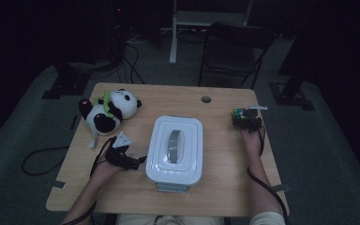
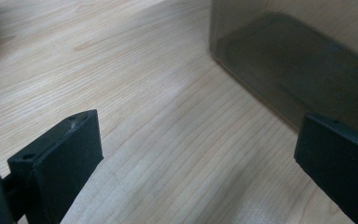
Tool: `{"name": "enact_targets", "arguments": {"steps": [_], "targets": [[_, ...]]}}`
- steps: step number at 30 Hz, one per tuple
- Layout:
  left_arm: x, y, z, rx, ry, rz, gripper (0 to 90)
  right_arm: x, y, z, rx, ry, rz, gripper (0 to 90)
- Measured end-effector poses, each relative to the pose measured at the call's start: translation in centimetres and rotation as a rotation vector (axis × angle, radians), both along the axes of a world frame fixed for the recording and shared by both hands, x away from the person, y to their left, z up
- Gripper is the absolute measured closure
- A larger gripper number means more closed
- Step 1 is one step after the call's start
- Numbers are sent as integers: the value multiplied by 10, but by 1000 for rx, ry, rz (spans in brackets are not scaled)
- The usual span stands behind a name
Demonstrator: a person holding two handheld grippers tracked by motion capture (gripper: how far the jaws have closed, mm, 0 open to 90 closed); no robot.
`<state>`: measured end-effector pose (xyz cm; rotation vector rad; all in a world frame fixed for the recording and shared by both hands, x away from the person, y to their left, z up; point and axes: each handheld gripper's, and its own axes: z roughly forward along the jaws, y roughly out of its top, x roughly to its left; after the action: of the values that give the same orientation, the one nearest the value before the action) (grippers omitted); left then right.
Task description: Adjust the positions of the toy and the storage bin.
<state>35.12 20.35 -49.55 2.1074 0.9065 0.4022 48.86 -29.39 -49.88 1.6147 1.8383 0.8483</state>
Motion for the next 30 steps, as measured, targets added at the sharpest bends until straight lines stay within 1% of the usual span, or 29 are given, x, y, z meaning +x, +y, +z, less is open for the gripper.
{"name": "enact_targets", "arguments": {"steps": [3,5,7,9,11,13,15,17,18,19,20,22,23,24,25,26,27,28,29,30], "targets": [[0,0,1,0,-4,4,14,-7,-1,3,0,-3,5,338],[-1,1,2,0,-7,3,14,-12,-2,6,15,-9,14,338],[-1,2,3,1,-7,7,14,-18,-3,8,-1,-9,18,338],[-2,2,3,4,-7,7,14,-24,-4,10,16,-15,29,338],[-3,3,4,4,-8,7,14,-31,-5,11,7,-15,35,338],[-3,4,4,8,-10,7,15,-39,-6,11,17,-19,48,338],[-4,5,5,9,-11,10,14,-46,-6,12,1,-18,51,338],[-4,5,5,5,-11,12,14,-53,-7,14,13,-20,59,338],[-4,5,5,5,-12,12,14,-57,-7,14,7,-18,60,338],[-4,5,5,5,-12,12,14,-57,-7,14,7,-18,60,338],[-5,5,5,6,-11,10,14,-65,-7,15,10,-18,75,339],[-5,5,4,9,-11,11,14,-68,-7,16,9,-16,74,338],[-5,5,4,14,-10,10,14,-76,-7,17,3,-19,81,338],[-5,5,4,13,-10,9,14,-80,-7,18,3,-25,79,339],[-5,5,5,12,-9,8,14,-80,-7,18,3,-25,79,339],[-6,4,4,14,-9,5,14,-88,-8,20,-3,-28,83,338],[-6,4,4,14,-9,5,14,-88,-8,20,-3,-28,83,338],[-6,4,4,12,-8,5,14,-92,-9,21,1,-35,87,338],[-7,5,4,13,-7,7,14,-100,-9,23,-3,-35,84,338],[-7,5,4,13,-7,7,14,-100,-9,23,-3,-35,84,338]]}}
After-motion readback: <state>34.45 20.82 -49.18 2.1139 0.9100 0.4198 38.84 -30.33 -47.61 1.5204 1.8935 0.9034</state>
